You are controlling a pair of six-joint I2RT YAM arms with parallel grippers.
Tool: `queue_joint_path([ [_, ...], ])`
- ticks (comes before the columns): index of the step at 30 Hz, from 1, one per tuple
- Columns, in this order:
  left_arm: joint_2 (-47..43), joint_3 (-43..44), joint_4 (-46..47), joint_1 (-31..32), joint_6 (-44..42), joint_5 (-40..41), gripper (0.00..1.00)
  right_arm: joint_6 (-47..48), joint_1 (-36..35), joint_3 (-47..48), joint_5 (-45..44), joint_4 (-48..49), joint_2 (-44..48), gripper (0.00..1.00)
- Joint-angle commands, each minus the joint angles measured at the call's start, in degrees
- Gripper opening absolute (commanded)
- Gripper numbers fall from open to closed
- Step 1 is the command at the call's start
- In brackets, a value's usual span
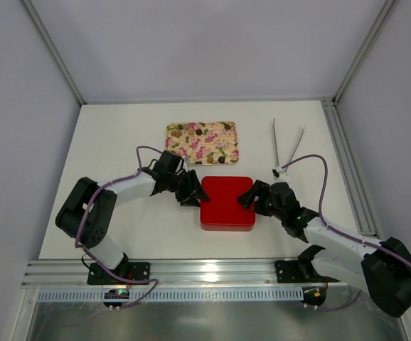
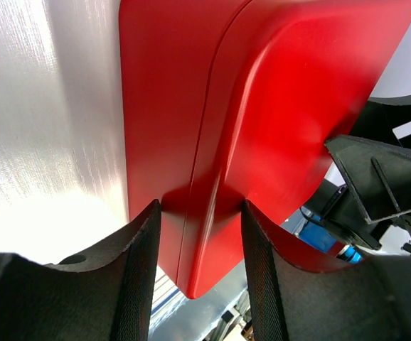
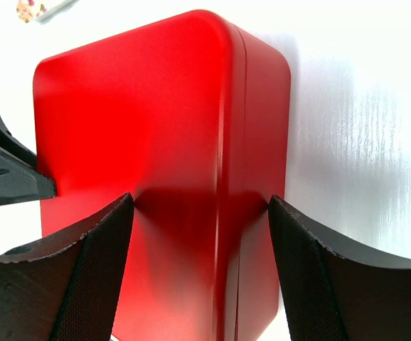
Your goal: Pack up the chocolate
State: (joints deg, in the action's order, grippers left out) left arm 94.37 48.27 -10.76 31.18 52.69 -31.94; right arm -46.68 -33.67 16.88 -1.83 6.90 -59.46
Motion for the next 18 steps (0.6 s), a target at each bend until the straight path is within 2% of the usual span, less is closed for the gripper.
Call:
queue_joint_path([
  [1,5.65,-4.15,-5.93,2.92,-1.53,11.03,0.45,-1.66,-1.93,-5.36,8.68,-7.42,-2.85,0.64],
  [6,5.48,-3.89,-6.64,2.92,-1.80,11.38,0.47,-3.07,-1.93,-7.56,9.38,-7.34,-0.83,0.61],
  [9,5.65,-3.80,-6.99,2.92,-1.89,11.47,0.48,-3.51,-1.84,-8.62,10.61,-7.42,0.40,0.55],
  [18,5.65,-2.39,-9.27,2.92,-2.94,12.34,0.48,-6.67,-5.43,-9.59,9.22,-8.82,4.00,0.46],
])
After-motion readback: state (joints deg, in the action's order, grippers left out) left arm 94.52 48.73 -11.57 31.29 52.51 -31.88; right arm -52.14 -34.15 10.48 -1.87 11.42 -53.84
